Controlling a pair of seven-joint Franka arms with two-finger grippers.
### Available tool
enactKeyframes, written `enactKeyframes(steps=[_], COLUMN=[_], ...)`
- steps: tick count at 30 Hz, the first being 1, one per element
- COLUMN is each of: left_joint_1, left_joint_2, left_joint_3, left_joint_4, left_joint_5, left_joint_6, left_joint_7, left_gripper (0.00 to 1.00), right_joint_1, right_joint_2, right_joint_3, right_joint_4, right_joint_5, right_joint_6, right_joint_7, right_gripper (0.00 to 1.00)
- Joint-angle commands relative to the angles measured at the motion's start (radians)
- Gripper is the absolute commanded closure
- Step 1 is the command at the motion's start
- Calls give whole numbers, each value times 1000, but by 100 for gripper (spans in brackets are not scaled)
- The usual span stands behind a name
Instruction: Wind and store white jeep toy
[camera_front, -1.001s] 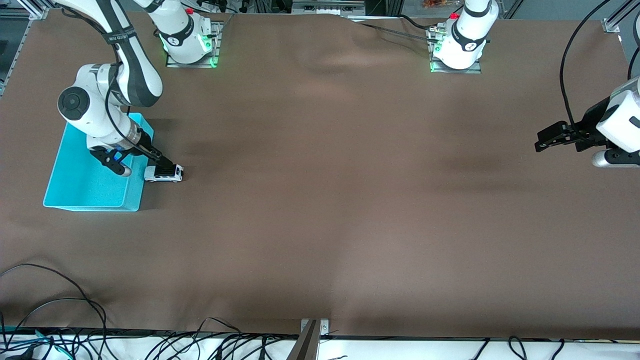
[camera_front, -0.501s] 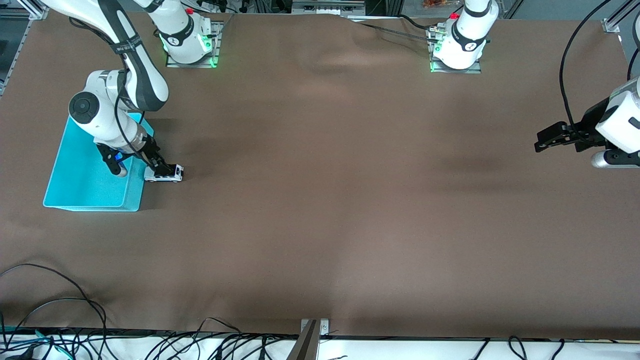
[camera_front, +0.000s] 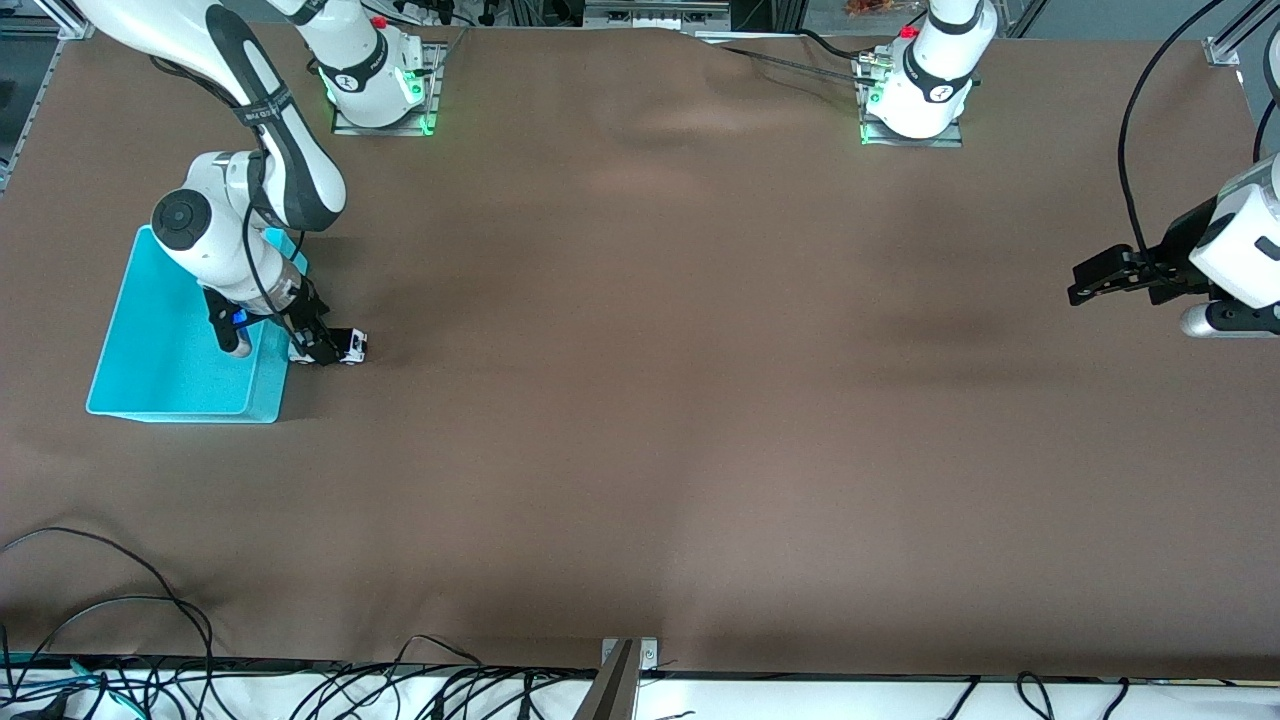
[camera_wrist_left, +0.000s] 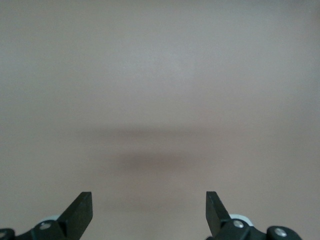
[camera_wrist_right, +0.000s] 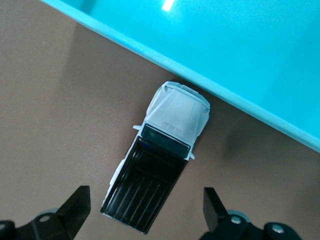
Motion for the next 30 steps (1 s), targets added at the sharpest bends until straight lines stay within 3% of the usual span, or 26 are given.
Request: enactKeyframes(steps=[1,24,27,30], left_joint_1=[3,-3,-3,-3], left_joint_2=[-6,-4,-4,-4], left_joint_3=[1,1,1,1], left_joint_4=[-3,-3,-4,-4], left_joint_5=[-17,-14,-14,-13], left_joint_6=[5,6,6,6], left_joint_7=[22,21,21,21], left_gripper=[0,0,0,0], right_joint_1=[-2,-2,-3,-3], right_joint_2=[9,69,69,67], right_joint_3=[3,3,3,2], right_joint_4=[-6,11,11,12], right_joint_5=[-12,-14,-11,-9], right_joint_6=[29,70,70,70], right_joint_7=[21,18,20,20], right_gripper=[0,1,23,53])
